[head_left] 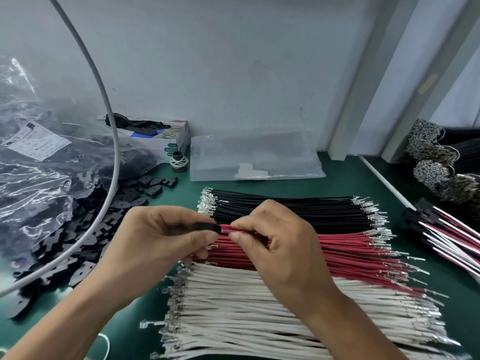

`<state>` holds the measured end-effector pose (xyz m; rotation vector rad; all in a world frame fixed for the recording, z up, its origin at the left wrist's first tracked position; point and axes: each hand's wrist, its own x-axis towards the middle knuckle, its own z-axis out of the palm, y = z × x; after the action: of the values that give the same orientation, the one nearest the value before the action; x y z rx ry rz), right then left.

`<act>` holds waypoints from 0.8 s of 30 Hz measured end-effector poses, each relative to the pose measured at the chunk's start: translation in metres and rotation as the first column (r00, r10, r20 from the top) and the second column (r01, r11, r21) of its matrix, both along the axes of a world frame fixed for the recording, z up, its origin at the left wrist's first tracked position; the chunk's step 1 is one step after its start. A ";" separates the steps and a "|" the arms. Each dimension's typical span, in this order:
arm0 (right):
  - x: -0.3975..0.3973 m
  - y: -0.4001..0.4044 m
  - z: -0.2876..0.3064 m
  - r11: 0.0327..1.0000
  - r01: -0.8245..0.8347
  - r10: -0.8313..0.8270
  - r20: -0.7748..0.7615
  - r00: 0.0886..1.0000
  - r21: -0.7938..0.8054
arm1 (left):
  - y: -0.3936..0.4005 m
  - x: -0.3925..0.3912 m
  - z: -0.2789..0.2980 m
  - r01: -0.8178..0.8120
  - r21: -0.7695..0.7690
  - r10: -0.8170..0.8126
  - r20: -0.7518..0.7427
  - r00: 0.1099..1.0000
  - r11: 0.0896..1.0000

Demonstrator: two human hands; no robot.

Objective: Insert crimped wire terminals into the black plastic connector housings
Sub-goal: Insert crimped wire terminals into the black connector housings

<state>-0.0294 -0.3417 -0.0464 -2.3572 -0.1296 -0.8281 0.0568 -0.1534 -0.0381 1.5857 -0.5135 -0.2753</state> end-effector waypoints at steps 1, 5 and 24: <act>-0.001 -0.002 0.001 1.000 0.008 -0.008 -0.015 1.000 -0.017 | 0.000 0.001 -0.001 -0.004 0.005 0.004 -0.010 1.000 1.000; -0.001 -0.002 0.003 0.999 -0.013 0.013 -0.010 1.000 -0.033 | 0.001 0.003 -0.004 0.009 -0.004 -0.009 -0.022 1.000 1.000; -0.016 0.010 0.022 0.940 -0.067 0.012 -0.164 0.986 -0.335 | -0.002 0.006 -0.008 -0.050 -0.109 0.055 0.040 0.998 0.993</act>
<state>-0.0450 -0.3316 -0.0248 -2.7245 -0.2715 -0.6325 0.0632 -0.1557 -0.0464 1.5000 -0.5109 -0.1710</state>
